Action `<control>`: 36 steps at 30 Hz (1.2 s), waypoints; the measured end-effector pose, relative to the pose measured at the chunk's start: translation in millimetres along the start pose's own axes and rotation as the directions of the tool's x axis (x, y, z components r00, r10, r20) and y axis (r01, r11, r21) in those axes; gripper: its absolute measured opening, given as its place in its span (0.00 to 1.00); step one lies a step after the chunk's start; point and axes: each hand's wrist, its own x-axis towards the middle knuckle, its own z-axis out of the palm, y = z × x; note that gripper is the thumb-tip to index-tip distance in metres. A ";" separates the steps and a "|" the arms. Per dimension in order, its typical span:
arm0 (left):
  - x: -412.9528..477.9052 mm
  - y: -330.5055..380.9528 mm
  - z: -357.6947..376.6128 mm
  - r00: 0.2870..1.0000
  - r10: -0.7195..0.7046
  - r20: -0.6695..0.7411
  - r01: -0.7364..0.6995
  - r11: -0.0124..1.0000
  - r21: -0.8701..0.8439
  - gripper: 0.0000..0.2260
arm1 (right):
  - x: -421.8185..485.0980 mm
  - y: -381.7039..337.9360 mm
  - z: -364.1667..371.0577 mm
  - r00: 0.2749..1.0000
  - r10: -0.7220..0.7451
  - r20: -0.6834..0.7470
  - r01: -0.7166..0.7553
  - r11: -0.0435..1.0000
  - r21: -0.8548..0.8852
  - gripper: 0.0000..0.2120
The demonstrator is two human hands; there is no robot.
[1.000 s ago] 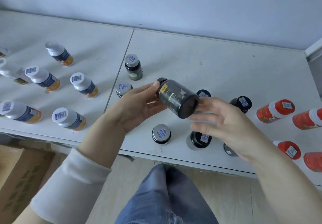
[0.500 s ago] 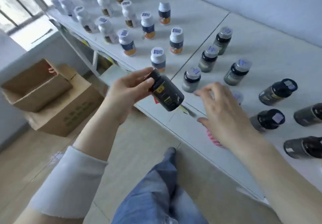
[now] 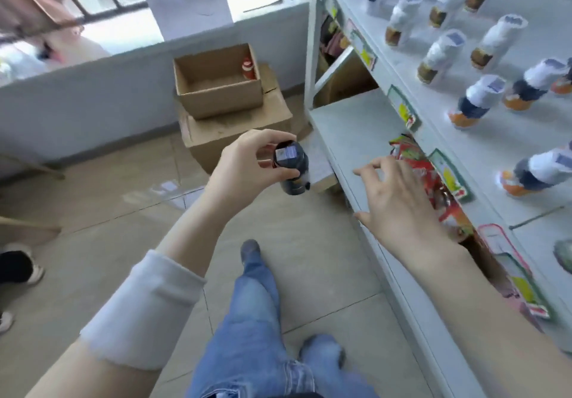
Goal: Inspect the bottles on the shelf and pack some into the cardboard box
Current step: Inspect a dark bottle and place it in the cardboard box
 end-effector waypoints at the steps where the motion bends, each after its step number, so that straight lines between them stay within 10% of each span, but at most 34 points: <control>1: 11.1 -15.6 -14.1 0.999 -0.006 -0.034 0.006 1.000 -0.006 0.20 | 25.4 -14.0 5.1 1.000 -0.022 0.005 0.022 1.000 0.007 0.28; 15: 206.0 -174.8 -149.5 0.934 -0.148 -0.325 0.114 0.986 -0.119 0.24 | 313.1 -146.8 48.7 0.994 -0.088 0.067 0.080 0.990 0.119 0.31; 36: 628.1 -471.4 -86.5 0.911 -0.267 -0.313 0.268 0.962 -0.040 0.22 | 746.6 -109.8 297.9 0.978 -0.137 0.159 0.123 0.988 0.098 0.34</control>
